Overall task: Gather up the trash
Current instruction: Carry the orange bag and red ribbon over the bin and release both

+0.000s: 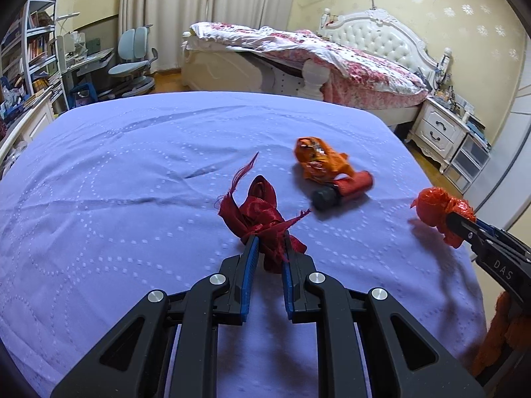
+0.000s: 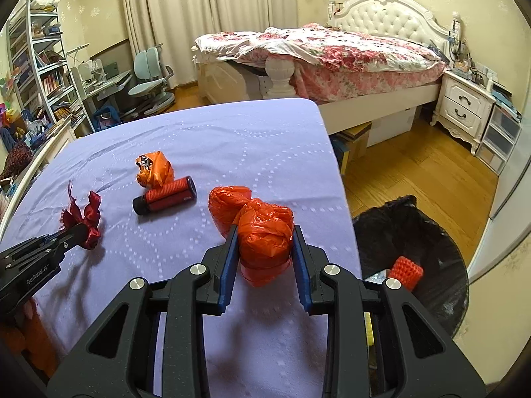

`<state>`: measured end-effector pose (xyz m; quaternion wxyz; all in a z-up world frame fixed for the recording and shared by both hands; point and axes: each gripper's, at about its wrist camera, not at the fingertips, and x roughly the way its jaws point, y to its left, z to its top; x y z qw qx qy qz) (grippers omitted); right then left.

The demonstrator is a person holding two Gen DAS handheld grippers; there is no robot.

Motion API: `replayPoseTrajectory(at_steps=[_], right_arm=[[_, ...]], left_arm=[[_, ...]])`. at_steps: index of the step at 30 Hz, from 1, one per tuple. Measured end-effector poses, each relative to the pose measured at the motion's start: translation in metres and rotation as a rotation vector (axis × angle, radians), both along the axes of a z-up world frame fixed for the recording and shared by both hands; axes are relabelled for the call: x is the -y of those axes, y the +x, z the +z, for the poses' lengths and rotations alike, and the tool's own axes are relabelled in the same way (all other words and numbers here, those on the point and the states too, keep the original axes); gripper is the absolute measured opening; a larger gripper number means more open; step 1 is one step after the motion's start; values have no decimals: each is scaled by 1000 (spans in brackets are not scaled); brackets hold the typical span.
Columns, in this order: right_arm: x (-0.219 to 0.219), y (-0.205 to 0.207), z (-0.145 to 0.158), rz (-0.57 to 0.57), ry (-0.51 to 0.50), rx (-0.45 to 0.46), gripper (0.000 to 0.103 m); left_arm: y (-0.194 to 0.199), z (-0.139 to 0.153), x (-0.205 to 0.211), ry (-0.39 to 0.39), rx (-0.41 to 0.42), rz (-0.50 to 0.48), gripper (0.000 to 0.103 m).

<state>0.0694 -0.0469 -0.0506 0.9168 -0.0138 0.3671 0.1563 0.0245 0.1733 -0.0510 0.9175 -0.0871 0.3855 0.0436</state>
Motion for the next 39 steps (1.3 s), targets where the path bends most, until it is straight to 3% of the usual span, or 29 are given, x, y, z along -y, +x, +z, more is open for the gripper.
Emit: replayPoseTrajectory(at_steps=[13,25,39], right_arm=[[58,-22,1,-105,11,23,30],[122,-23,-5,-254,19,29,30],[167,-9,-14,-341,24,27,30]], left_arm=[[-5,15,81,-4,49,-176,16],[16,16,161,9,68,-354,16],[47,1,214,42,38,-437,16]])
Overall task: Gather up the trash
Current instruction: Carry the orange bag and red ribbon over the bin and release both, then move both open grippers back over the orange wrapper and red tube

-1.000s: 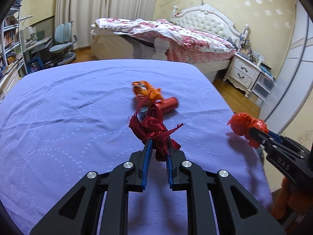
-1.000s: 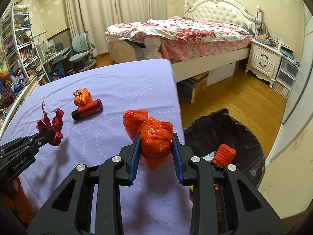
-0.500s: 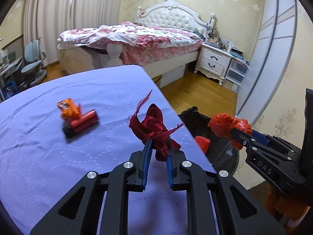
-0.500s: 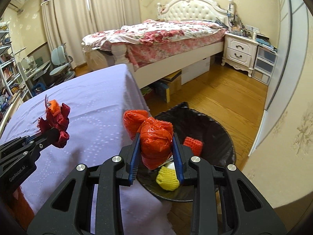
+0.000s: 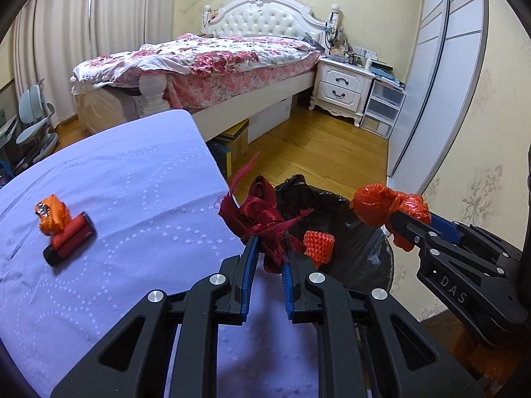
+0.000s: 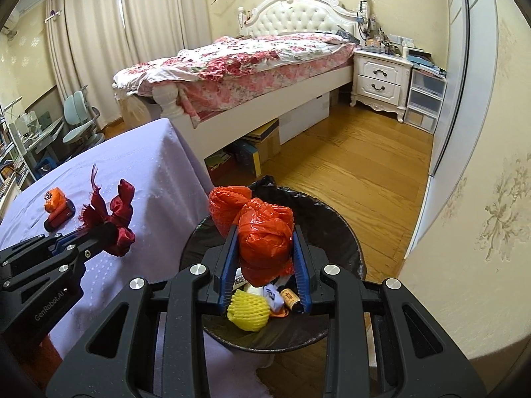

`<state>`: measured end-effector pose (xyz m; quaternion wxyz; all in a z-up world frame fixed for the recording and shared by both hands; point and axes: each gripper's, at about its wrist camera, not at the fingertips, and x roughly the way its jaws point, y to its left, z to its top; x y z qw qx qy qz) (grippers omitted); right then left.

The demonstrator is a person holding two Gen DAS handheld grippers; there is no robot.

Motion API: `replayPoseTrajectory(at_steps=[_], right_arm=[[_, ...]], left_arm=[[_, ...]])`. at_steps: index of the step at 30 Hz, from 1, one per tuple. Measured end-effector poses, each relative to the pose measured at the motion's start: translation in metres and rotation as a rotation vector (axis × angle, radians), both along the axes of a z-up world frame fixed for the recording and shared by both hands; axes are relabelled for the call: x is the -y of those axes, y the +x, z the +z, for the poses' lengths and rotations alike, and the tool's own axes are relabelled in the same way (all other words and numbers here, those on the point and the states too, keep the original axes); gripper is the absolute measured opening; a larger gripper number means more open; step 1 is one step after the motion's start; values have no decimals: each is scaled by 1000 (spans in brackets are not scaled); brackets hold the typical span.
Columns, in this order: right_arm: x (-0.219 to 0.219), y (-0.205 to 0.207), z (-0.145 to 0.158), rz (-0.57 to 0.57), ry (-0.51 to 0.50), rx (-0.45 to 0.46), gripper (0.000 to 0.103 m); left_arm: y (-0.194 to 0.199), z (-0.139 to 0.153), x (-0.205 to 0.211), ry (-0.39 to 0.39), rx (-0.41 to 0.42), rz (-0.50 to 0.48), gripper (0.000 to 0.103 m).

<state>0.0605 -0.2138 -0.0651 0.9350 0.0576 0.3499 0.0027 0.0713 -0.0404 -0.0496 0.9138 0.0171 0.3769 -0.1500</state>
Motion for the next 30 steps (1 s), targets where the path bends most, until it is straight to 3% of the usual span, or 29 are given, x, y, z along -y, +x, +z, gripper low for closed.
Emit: replayPoseTrajectory(at_steps=[21,23,26,30], right_arm=[[25,16,-13,-51,22,-32,32],[25,18,-13,-55,22,-33,38],[24,18,-14,-64,13,-29,45],[26,17,-14,-80,6,-26,50]], left_arm=[[20,-10,38,55,-17,-32,18],[20,-11,38,63,-17,-29,24],[19,-10,36,67,-14,-13,48],[17,-8,32,63,-2,12,60]])
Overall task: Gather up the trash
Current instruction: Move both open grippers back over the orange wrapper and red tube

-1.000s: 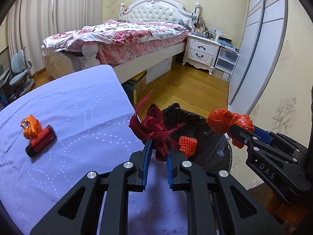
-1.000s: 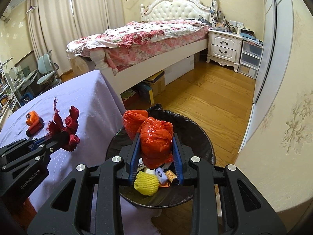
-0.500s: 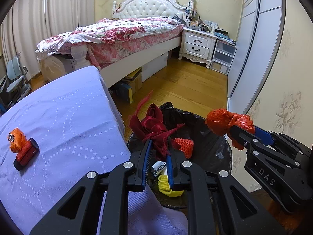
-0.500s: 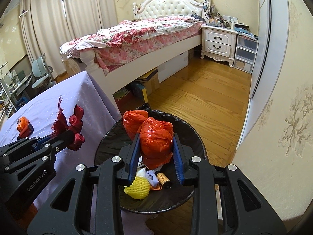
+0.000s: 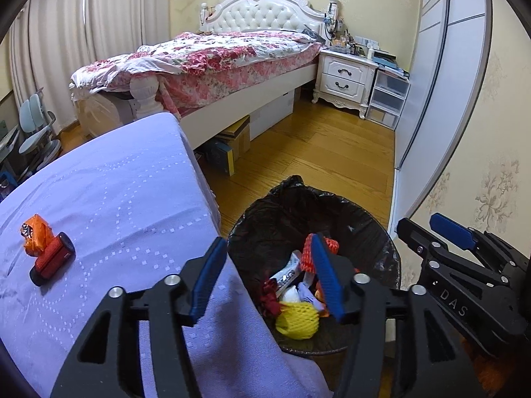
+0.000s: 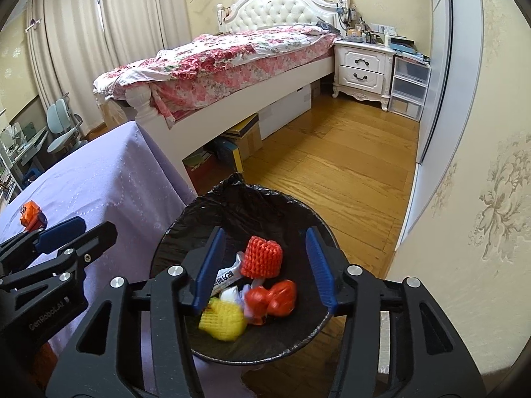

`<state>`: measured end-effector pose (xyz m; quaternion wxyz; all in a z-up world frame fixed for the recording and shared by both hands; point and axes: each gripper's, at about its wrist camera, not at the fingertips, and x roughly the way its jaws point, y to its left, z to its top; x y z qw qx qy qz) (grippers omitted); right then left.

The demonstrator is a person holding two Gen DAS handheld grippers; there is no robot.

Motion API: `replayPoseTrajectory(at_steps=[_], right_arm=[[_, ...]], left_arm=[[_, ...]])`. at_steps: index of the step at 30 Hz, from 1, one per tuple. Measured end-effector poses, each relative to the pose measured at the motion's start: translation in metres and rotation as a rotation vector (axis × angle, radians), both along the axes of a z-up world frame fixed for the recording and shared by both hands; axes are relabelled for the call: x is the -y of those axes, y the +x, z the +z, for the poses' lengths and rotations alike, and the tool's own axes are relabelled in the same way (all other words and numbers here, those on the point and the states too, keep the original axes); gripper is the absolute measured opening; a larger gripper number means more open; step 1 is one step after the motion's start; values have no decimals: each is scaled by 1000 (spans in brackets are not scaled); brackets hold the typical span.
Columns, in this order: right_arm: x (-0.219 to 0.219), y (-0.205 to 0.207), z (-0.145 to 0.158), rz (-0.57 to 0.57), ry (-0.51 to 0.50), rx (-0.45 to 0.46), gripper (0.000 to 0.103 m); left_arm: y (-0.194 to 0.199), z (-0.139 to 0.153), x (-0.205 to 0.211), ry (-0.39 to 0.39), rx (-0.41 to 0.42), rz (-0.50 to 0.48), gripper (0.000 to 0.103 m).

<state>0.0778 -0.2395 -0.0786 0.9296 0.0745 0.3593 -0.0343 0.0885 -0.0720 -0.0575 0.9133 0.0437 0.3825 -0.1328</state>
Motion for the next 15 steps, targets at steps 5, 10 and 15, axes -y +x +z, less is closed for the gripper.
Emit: replayPoseTrajectory(at_steps=[5,10,15], right_arm=[[-3,-1,2,-7,-5,3,58],[-11,-2,3,15,-7,2,62],[-30,-3,5,63,-8,0,64]], left_arm=[[-4,3,-7,12,18,29,69],[-8,6,-24,23,22,69,69],[-10,6,-56,24,11,133,69]])
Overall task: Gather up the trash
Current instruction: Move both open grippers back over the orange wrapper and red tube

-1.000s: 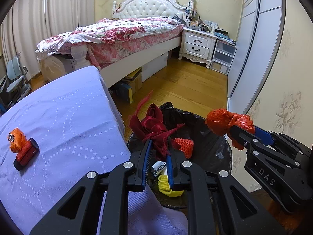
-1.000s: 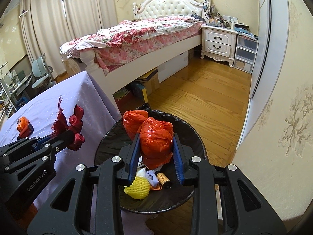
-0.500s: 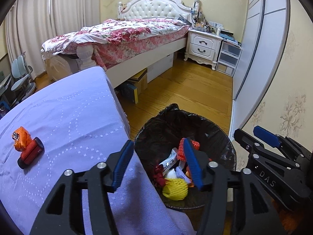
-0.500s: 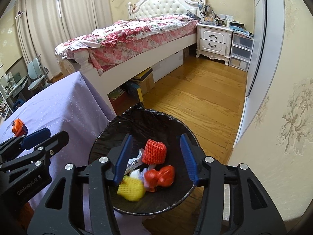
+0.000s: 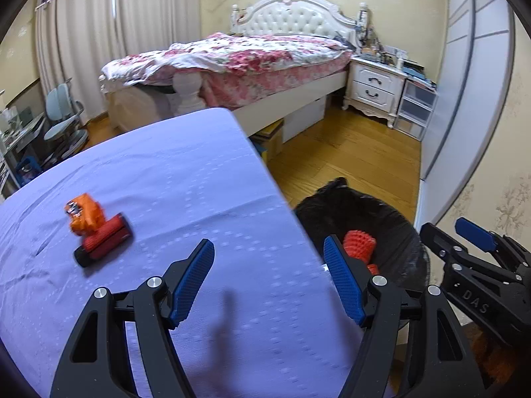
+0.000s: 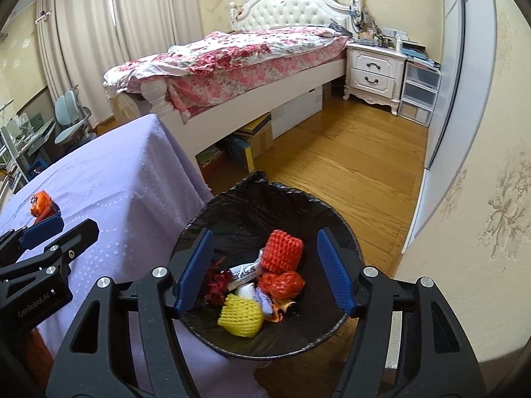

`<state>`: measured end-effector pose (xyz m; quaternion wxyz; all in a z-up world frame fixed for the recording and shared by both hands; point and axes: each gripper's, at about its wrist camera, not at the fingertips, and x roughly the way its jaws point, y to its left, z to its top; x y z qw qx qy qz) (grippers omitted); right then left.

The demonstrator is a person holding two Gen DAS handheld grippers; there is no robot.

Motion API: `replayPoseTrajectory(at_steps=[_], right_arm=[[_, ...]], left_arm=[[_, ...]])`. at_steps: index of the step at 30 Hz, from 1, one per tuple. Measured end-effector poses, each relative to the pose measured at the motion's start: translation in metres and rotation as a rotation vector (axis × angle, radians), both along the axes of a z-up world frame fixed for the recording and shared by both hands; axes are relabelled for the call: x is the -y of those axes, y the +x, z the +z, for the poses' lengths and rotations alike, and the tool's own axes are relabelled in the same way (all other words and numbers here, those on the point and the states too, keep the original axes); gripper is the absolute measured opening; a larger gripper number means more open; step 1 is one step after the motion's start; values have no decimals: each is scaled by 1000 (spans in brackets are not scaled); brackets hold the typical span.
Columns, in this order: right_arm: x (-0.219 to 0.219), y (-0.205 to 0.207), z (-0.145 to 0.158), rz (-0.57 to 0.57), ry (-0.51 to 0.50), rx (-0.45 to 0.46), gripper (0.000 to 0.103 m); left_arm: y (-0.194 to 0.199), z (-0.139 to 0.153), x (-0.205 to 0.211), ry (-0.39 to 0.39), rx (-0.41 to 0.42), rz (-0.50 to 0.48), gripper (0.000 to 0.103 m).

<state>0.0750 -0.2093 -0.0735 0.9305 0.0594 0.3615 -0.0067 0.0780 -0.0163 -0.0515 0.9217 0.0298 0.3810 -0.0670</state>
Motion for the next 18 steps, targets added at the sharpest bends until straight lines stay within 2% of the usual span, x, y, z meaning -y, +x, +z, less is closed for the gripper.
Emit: replayPoseTrajectory(at_steps=[7,18], right_arm=[[-34,0,5,84,-1,0,65],[-113,7,15,260,-30,-7,65]], left_arm=[[-4,-5,-52,-3,-27,112,69],[-14,-11,-129,-22,-67,269,69]])
